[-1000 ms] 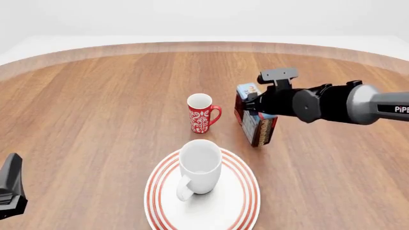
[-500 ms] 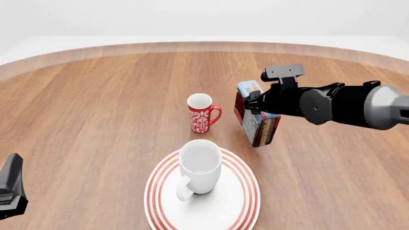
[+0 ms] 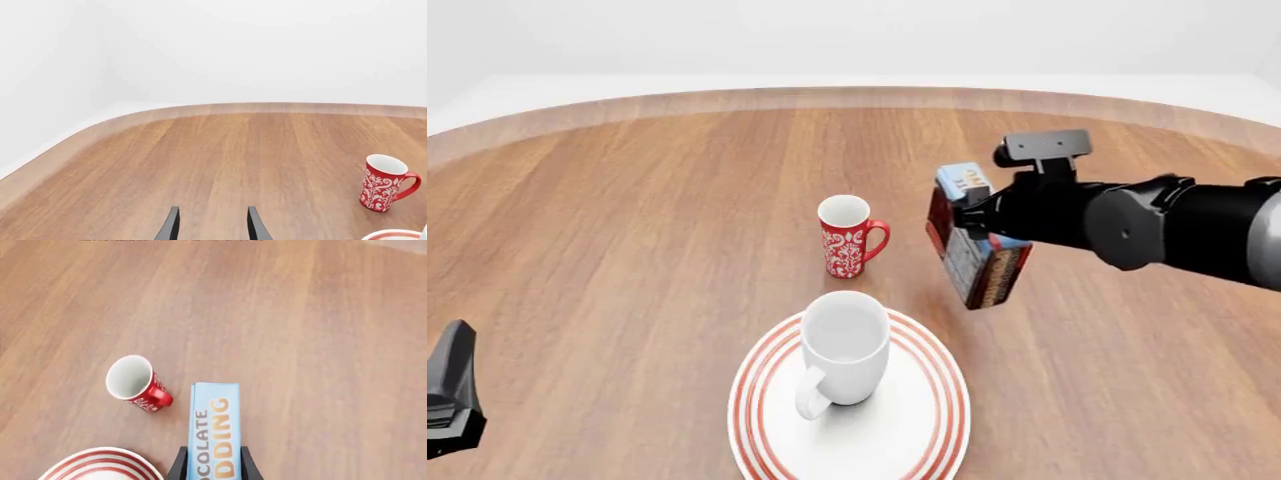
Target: Pick up the white mug and put it on the plate, and put the chocolate pudding to the right of the plate.
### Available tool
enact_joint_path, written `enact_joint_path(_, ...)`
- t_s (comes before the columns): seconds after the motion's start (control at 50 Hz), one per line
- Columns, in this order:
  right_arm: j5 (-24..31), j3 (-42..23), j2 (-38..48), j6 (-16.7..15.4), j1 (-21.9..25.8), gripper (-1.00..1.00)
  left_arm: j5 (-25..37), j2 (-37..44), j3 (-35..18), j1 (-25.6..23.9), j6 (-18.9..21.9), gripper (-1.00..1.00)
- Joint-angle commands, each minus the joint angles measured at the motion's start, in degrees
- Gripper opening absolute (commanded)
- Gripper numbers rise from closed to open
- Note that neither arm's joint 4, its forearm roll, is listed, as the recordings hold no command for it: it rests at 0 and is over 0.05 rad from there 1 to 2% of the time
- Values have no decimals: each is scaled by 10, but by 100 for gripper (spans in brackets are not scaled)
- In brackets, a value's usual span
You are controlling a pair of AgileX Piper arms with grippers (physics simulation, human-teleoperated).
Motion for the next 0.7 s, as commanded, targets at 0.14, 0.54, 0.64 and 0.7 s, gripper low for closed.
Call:
enact_joint_path(0.14, -1, 38, -47, 12, -7, -100, -1, 1, 0, 0, 2, 100)
enact_joint_path(0.54, 12, 72, -108, 13, -30, -100, -2, 3, 0, -1, 4, 100)
enact_joint_path(0.64, 3, 87, -109, 15, -36, -100, -3, 3, 1, -1, 4, 100)
enact_joint_path(0.7, -1, 97, -112, 16, -39, -100, -1, 2, 0, -1, 4, 100)
